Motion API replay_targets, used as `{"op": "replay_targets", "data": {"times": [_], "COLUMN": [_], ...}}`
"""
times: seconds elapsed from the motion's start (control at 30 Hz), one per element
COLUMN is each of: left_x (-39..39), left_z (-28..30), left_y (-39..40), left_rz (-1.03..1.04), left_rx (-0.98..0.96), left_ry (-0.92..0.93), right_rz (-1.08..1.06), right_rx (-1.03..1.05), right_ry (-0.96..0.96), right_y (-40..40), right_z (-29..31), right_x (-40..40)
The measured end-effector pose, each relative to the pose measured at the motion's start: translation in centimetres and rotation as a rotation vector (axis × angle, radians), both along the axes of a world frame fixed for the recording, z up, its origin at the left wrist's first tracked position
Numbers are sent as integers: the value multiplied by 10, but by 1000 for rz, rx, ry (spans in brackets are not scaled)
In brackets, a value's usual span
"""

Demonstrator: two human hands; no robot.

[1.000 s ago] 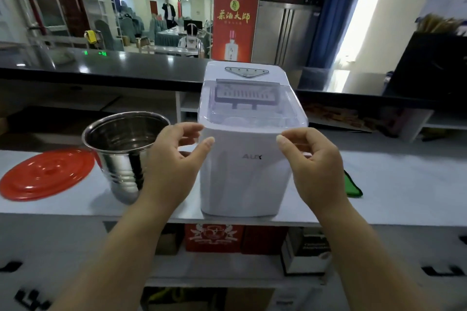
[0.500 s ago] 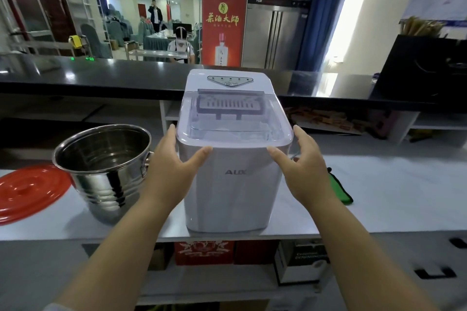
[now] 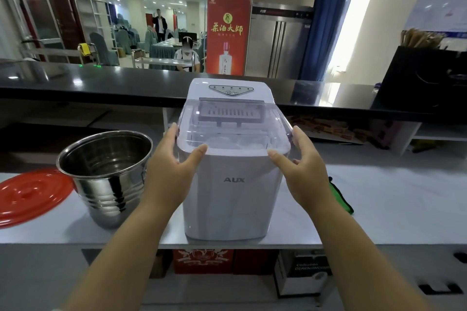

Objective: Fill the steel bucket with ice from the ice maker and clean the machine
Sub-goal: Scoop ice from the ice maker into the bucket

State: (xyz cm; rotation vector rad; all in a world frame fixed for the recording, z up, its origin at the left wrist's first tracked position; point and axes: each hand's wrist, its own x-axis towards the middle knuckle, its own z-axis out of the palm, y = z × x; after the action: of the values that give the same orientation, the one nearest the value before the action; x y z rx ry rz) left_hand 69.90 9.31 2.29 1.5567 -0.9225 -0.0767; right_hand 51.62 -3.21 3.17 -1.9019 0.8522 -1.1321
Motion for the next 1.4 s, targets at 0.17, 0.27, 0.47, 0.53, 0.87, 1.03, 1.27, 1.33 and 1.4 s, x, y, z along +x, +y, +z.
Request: {"op": "replay_targets", "data": {"times": [0.17, 0.27, 0.47, 0.53, 0.87, 1.03, 1.27, 1.33, 1.4], "left_x": [3, 8, 26, 30, 68, 89, 105, 106, 107], "left_z": [17, 24, 45, 54, 81, 76, 65, 61, 59], "left_y": [-1, -8, -27, -34, -74, -91, -108, -110, -111], "left_rz": [-32, -8, -7, -18, -64, -86, -110, -111, -114], "left_rx": [-55, -78, -113, -126, -95, -41, 46, 56, 57], "left_ry": [2, -70, -147, -185, -228, -249, -244, -251, -250], "right_rz": [13, -4, -28, -45, -68, -90, -97, -104, -119], "right_rx": [-28, -70, -167, -192, -144, -129, -112, -122, -132], "right_ry": [-64, -84, -73, -66, -33, 2, 65, 69, 81], "right_y": [-5, -10, -26, -34, -76, -96, -111, -113, -116], "right_z": [15, 25, 48, 58, 80, 78, 68, 65, 62], "right_x": [4, 7, 21, 30, 74, 90, 102, 103, 103]}}
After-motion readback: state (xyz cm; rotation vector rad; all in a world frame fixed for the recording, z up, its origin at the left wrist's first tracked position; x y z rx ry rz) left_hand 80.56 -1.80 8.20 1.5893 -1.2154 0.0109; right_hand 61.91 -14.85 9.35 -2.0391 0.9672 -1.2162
